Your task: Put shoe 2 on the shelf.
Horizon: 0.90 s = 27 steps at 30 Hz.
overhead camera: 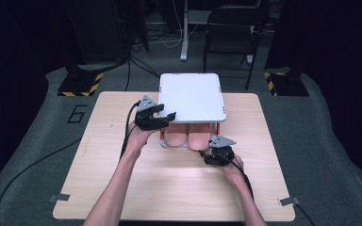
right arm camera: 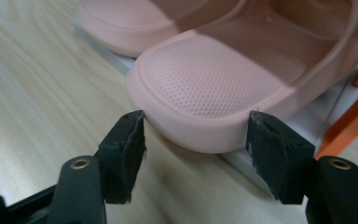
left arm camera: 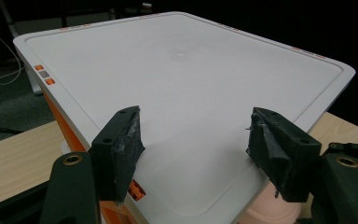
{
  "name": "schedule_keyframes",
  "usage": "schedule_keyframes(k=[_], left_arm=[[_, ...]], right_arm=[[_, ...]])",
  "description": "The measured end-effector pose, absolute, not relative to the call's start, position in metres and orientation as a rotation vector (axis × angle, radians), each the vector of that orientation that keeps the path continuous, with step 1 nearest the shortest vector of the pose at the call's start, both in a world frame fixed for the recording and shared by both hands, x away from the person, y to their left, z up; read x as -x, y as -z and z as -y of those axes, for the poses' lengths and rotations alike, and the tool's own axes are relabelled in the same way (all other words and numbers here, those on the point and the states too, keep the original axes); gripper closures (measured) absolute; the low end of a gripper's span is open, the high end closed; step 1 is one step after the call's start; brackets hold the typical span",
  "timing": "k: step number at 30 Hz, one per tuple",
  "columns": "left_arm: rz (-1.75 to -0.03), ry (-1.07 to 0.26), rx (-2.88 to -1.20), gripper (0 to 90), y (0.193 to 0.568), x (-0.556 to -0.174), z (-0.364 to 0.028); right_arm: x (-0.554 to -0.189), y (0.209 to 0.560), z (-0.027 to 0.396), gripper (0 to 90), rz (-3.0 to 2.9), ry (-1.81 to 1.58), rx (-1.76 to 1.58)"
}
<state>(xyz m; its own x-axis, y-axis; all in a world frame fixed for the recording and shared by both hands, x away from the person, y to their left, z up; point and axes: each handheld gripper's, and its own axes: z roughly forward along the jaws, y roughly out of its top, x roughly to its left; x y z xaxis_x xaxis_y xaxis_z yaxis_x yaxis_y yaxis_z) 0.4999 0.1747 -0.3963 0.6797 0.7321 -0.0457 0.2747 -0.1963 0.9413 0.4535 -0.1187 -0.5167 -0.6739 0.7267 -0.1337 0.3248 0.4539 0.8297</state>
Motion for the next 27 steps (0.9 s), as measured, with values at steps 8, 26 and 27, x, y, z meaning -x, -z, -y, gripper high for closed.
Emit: schedule_keyframes(k=[8,26,27], left_arm=[[-0.805,-0.503,-1.767,34.3,0.397,-0.5,-0.175],[-0.786,-0.505,-1.695,28.2,0.392,-0.489,-0.182],[-0.777,-0.516,-1.69,26.7,0.39,-0.486,-0.185]], right_arm=[[-0.468,0.518,0.112,36.6,-2.211,-1.093,-0.894],[-0.45,0.502,0.129,18.5,-2.065,-1.245,-1.032],[-0.447,0.5,0.132,17.7,-2.049,-1.253,-1.039]])
